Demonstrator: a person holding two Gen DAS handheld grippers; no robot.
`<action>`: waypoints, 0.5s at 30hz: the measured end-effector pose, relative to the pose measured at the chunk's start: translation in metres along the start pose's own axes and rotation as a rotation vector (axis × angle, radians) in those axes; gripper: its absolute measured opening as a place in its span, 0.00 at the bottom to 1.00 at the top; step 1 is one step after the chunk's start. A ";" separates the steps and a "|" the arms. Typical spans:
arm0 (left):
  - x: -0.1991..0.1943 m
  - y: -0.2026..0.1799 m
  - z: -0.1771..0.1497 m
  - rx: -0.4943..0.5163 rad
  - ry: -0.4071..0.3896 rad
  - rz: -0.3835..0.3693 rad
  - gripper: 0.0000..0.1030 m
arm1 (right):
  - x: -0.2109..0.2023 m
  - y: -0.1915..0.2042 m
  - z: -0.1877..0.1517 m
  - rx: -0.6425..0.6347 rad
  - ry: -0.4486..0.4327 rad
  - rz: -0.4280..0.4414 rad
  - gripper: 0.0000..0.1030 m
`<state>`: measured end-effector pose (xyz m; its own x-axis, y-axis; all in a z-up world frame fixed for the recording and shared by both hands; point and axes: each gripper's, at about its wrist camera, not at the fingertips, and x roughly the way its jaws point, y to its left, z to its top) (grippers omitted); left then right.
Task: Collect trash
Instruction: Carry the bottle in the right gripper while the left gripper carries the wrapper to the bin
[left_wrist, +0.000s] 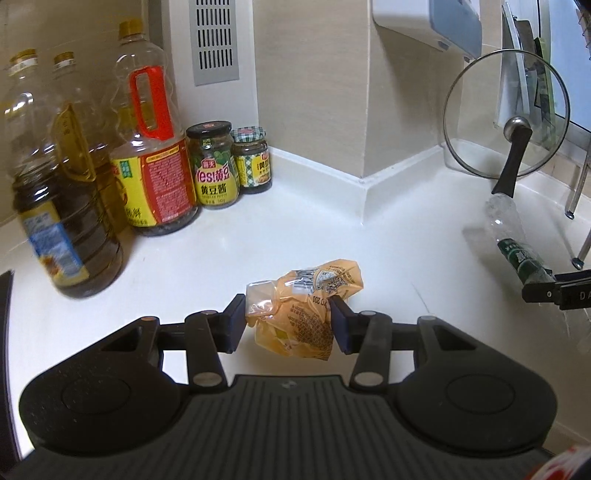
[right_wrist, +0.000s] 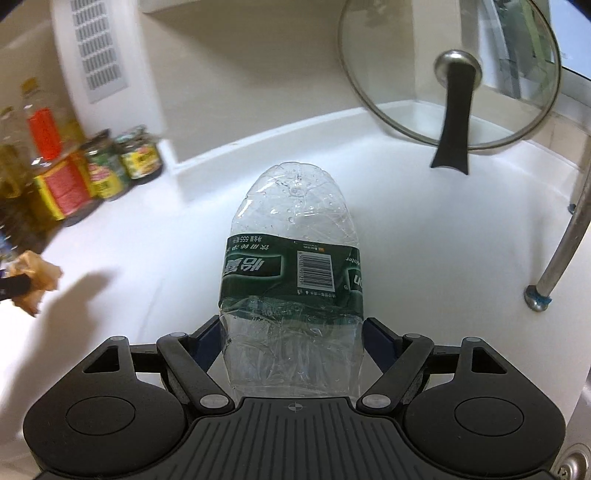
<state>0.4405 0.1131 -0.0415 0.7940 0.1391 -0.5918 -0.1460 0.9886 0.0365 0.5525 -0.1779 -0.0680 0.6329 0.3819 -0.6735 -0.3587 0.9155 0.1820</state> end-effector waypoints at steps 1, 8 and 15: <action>-0.006 -0.003 -0.004 -0.005 0.001 0.006 0.43 | -0.004 0.002 -0.003 -0.012 0.000 0.016 0.77; -0.056 -0.030 -0.033 -0.056 0.002 0.055 0.43 | -0.038 0.011 -0.027 -0.082 0.014 0.143 0.77; -0.115 -0.056 -0.072 -0.120 -0.001 0.114 0.43 | -0.081 0.023 -0.059 -0.154 0.031 0.285 0.77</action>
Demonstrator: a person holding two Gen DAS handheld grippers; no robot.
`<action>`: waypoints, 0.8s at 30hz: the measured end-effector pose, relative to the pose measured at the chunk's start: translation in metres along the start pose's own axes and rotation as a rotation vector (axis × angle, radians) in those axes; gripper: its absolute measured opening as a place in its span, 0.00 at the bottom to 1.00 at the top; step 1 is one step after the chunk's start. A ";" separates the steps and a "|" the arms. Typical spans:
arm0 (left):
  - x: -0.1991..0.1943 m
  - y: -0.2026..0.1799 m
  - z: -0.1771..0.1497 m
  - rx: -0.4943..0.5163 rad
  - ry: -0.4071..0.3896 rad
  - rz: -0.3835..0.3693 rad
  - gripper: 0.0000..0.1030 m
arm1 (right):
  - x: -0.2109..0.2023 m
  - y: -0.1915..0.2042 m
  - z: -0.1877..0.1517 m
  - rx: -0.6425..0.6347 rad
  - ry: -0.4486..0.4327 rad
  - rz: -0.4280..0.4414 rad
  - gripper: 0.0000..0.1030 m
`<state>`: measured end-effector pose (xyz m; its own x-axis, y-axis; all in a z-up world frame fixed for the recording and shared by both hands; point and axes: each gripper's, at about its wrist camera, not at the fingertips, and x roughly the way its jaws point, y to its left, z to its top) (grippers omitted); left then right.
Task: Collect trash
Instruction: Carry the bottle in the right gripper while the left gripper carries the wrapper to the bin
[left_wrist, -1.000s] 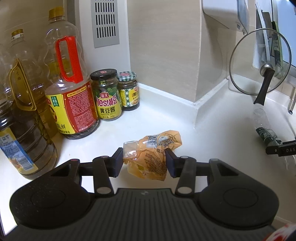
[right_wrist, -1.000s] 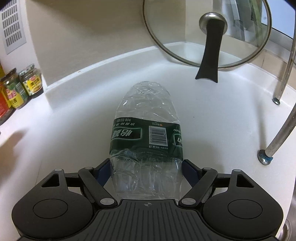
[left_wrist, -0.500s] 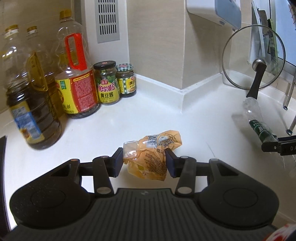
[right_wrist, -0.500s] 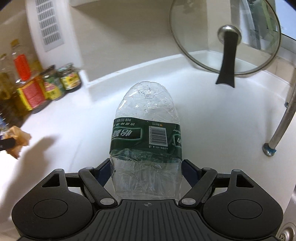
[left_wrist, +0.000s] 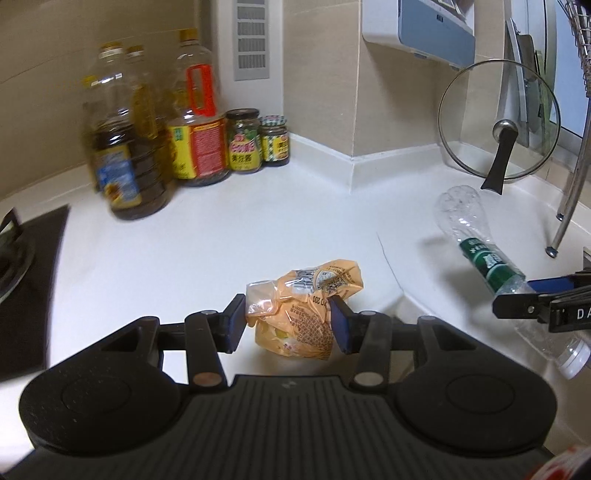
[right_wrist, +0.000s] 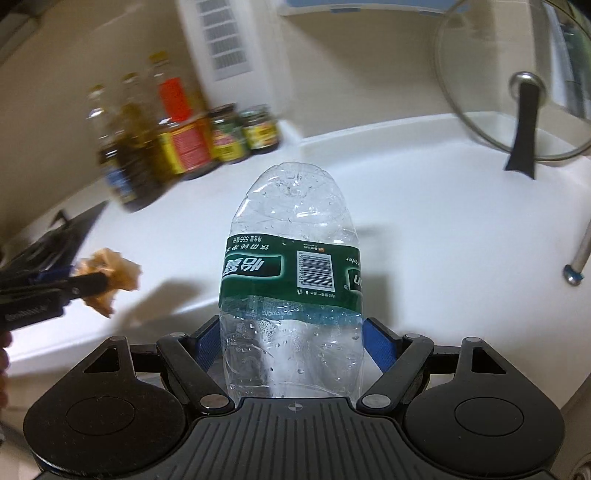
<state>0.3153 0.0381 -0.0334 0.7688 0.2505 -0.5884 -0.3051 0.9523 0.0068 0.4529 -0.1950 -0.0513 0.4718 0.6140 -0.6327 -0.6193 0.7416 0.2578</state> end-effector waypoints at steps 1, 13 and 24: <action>-0.009 -0.002 -0.006 -0.009 0.003 0.007 0.43 | -0.004 0.005 -0.005 -0.007 0.004 0.017 0.77; -0.063 -0.010 -0.086 -0.094 0.107 0.057 0.43 | -0.020 0.057 -0.077 -0.073 0.132 0.188 0.77; -0.043 0.005 -0.125 -0.104 0.215 -0.003 0.44 | 0.013 0.069 -0.118 -0.017 0.241 0.154 0.77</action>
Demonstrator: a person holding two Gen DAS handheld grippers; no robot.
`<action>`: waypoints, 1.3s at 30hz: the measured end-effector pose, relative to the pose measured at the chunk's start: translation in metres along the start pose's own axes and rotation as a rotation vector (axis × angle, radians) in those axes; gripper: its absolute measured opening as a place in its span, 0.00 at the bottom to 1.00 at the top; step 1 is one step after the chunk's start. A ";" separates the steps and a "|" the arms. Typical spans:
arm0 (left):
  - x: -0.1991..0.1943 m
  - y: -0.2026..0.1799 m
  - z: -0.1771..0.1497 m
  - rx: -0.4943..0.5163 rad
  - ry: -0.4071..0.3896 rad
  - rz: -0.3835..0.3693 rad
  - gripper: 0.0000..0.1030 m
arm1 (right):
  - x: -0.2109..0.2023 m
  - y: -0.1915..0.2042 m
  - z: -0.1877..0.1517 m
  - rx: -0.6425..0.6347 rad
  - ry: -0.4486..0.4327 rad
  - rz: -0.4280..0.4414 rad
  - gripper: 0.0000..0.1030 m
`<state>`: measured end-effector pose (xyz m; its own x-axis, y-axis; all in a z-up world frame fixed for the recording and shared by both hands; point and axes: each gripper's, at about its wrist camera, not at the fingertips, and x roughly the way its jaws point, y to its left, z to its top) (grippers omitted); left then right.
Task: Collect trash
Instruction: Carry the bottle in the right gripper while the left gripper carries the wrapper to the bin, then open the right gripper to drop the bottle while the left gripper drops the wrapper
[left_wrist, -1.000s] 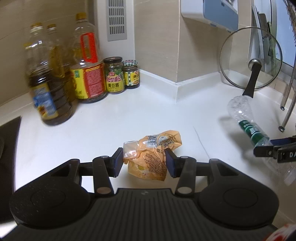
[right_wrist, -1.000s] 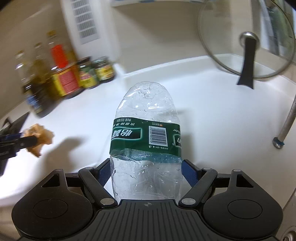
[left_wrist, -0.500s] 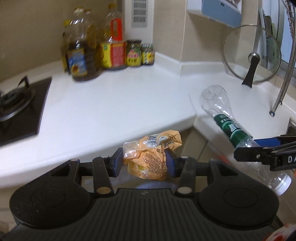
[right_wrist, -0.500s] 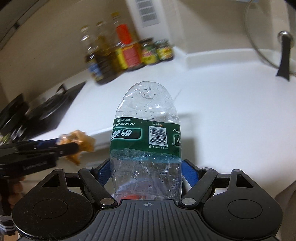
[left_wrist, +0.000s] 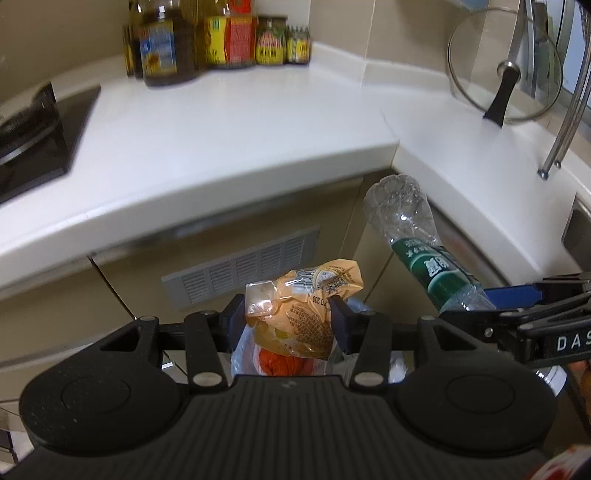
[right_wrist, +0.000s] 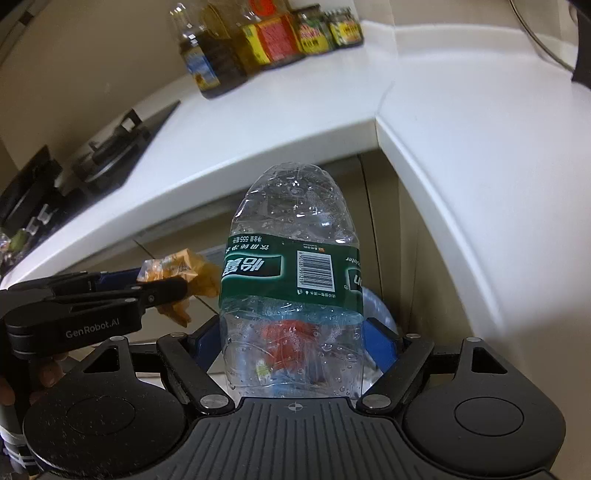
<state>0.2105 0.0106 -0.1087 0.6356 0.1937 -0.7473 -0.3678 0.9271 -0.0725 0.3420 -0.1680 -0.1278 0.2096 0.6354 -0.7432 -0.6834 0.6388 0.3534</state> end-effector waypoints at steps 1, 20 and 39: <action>0.006 0.002 -0.003 0.000 0.014 -0.006 0.44 | 0.004 -0.001 -0.002 0.010 0.007 -0.010 0.77; 0.105 0.003 -0.029 0.045 0.138 -0.102 0.55 | 0.049 -0.030 -0.037 0.163 0.067 -0.131 0.77; 0.104 0.029 -0.042 -0.010 0.167 -0.084 0.68 | 0.075 -0.028 -0.038 0.135 0.118 -0.098 0.77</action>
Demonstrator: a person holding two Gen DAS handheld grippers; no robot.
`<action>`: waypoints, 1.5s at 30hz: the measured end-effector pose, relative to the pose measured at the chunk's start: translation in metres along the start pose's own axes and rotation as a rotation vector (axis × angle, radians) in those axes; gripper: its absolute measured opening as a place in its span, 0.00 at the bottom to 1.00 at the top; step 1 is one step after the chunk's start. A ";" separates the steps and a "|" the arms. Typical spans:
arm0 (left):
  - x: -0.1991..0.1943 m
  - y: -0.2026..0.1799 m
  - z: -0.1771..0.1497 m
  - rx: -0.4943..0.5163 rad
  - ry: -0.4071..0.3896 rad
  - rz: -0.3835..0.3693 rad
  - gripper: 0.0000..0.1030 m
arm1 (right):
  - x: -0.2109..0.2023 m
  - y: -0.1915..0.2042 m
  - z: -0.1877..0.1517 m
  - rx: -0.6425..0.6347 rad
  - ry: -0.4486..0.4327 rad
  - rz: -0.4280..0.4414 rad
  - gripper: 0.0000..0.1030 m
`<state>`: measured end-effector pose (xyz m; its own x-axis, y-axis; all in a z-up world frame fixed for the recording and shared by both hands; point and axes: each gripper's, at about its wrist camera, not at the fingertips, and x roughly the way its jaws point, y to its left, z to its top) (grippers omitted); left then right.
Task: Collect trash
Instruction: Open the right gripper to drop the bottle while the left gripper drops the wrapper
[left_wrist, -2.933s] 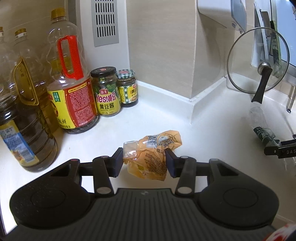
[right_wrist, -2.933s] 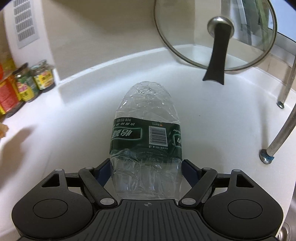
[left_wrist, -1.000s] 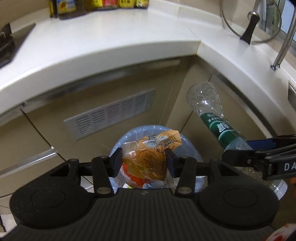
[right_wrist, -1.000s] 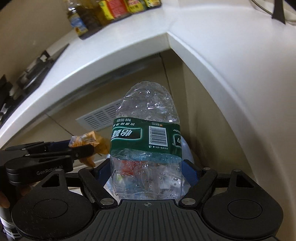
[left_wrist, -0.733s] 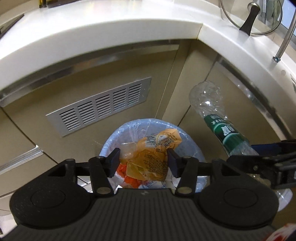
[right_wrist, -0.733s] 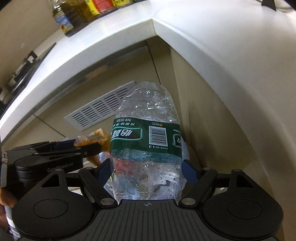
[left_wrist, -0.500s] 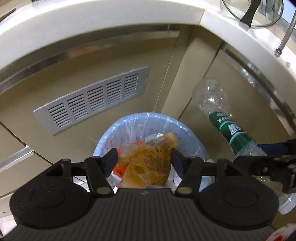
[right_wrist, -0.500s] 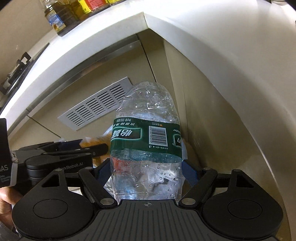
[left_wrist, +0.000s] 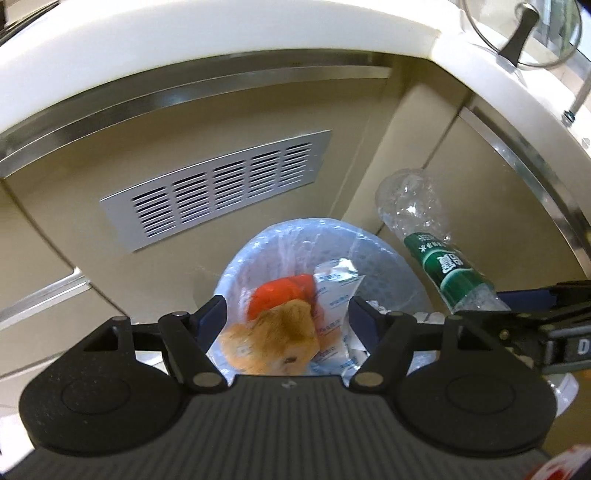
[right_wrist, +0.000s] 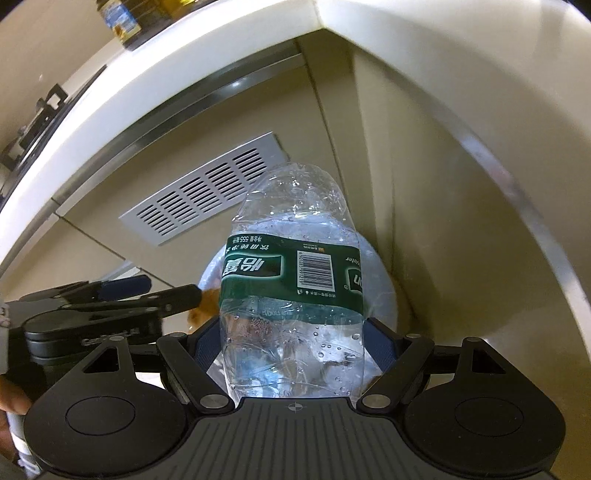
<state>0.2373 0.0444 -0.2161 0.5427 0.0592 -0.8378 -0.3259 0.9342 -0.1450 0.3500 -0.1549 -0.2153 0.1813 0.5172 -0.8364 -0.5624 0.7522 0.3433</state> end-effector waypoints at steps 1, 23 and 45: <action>-0.002 0.003 -0.001 -0.007 0.000 0.006 0.68 | 0.003 0.002 0.000 -0.008 0.002 0.004 0.77; -0.012 0.029 -0.006 -0.106 -0.010 0.051 0.67 | 0.074 -0.002 0.009 0.037 0.138 -0.027 0.80; -0.003 0.038 -0.003 -0.125 0.002 0.075 0.63 | 0.091 0.005 0.011 -0.081 0.021 -0.011 0.39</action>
<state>0.2207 0.0791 -0.2205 0.5118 0.1267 -0.8497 -0.4594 0.8761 -0.1461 0.3726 -0.0991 -0.2852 0.1717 0.4995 -0.8491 -0.6237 0.7223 0.2988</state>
